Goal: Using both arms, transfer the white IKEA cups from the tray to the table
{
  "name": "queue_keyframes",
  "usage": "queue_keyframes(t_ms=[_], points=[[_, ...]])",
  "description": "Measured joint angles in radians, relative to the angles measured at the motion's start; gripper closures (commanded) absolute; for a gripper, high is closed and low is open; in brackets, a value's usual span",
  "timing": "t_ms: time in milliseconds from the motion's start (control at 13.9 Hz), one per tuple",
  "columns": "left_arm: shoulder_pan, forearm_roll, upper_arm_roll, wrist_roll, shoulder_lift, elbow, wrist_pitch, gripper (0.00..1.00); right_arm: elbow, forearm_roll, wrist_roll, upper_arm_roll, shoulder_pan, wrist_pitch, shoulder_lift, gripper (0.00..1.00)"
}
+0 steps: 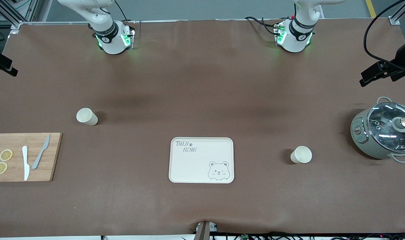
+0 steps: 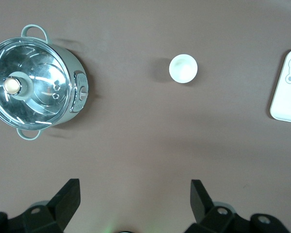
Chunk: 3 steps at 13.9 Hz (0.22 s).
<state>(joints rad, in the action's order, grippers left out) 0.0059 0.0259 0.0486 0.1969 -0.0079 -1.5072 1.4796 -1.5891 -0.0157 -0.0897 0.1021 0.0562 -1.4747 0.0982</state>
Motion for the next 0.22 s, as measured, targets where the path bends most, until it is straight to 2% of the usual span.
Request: queue_keyframes(t_ms=[215], points=[[-0.001,0.000,0.000,0.000,0.000,0.001,0.000,0.00,0.000,0.000,0.000,0.000,0.004,0.000,-0.001,0.00]])
